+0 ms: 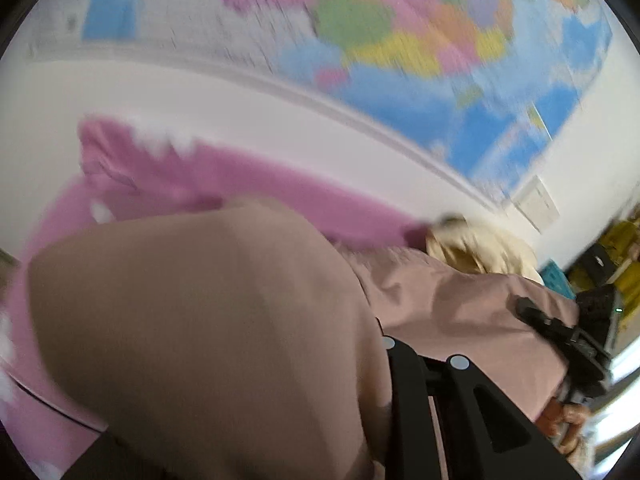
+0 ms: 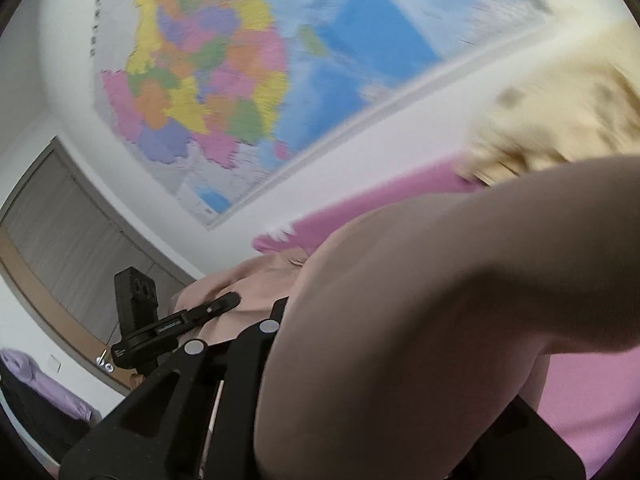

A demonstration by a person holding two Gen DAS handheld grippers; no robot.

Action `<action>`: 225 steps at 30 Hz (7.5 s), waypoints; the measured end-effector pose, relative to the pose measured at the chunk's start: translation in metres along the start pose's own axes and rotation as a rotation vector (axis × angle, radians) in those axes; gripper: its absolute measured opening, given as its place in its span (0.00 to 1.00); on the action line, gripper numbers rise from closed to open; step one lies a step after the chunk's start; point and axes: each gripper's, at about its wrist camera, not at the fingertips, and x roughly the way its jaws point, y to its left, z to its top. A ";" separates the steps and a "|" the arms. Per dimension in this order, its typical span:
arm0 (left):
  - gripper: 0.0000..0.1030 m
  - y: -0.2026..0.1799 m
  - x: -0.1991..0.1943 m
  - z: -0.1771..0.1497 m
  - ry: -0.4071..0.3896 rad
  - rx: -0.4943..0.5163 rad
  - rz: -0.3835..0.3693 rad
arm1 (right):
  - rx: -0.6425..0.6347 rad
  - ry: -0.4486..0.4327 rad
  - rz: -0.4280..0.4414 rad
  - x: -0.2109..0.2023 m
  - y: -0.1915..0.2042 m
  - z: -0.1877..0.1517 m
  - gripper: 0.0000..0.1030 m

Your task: Fold large clothes

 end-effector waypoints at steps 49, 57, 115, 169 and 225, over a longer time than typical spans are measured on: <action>0.19 0.260 0.032 0.050 -0.048 -0.296 0.404 | 0.074 0.374 0.179 0.187 -0.015 -0.028 0.16; 0.32 0.280 0.021 0.044 -0.033 -0.331 0.458 | 0.035 0.426 0.167 0.218 0.000 -0.048 0.08; 0.80 0.051 0.025 -0.055 -0.059 0.141 0.415 | -0.562 0.358 -0.100 0.201 0.085 -0.074 0.62; 0.93 -0.038 -0.052 -0.151 -0.187 0.117 0.546 | -0.552 0.188 -0.144 0.069 0.099 -0.152 0.94; 0.93 -0.035 -0.048 -0.158 -0.163 0.095 0.551 | -0.528 0.186 -0.121 0.065 0.098 -0.158 0.94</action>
